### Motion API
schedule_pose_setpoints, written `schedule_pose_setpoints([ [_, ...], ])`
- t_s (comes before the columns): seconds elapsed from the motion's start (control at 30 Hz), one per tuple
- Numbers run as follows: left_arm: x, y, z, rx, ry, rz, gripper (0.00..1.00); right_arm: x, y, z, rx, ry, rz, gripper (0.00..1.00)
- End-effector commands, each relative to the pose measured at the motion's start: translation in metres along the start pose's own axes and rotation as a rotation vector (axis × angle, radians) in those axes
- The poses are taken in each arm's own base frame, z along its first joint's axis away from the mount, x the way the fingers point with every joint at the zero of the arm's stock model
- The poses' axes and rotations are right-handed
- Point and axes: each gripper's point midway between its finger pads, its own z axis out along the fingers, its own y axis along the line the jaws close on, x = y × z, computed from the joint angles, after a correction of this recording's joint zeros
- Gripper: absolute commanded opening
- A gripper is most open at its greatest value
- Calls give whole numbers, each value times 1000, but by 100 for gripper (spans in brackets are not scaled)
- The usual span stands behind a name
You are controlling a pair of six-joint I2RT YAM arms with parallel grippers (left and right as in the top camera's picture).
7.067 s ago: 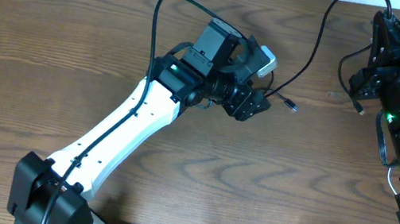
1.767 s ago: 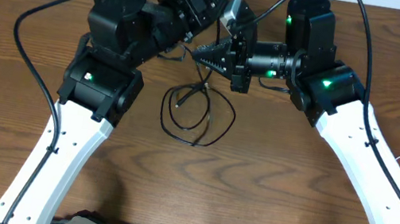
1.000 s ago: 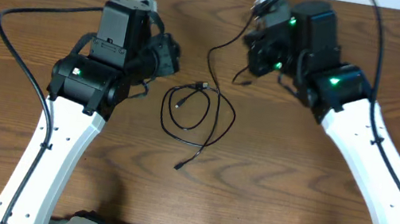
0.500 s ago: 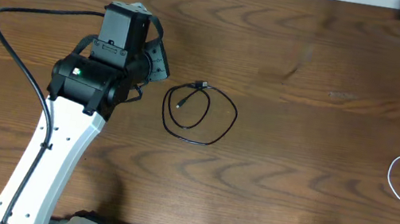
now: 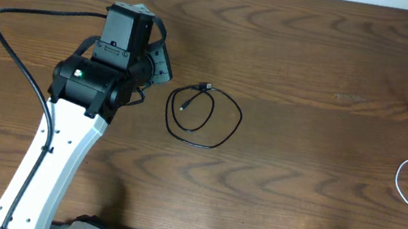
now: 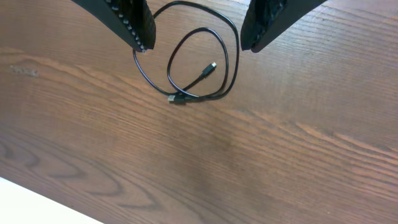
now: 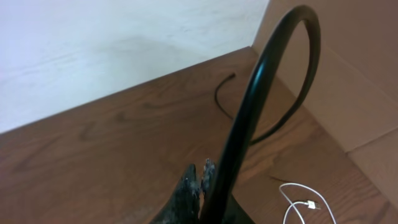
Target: Untangle cables
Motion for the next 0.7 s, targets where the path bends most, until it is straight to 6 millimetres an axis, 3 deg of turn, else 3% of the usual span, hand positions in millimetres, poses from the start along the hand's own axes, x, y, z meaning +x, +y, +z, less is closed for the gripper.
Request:
schedule_pose_setpoints([
  [0.0,2,5,2,-23,3,19,50,-10,-6,-4,14,-35,50,1],
  [0.1,2,5,2,-23,3,19,50,-15,0,-5,-18,-57,56,1],
  [0.2,2,5,2,-23,3,19,50,-19,37,-10,-234,-63,43,1],
  [0.27,2,5,2,-23,3,19,50,-22,71,-22,-441,-73,-14,1],
  [0.33,2,5,2,-23,3,19,50,-23,90,-32,-566,-81,-36,1],
  [0.57,2,5,2,-23,3,19,50,-14,103,-45,-669,-40,-30,1],
  [0.67,2,5,2,-23,3,19,50,18,102,-57,-684,110,16,1],
])
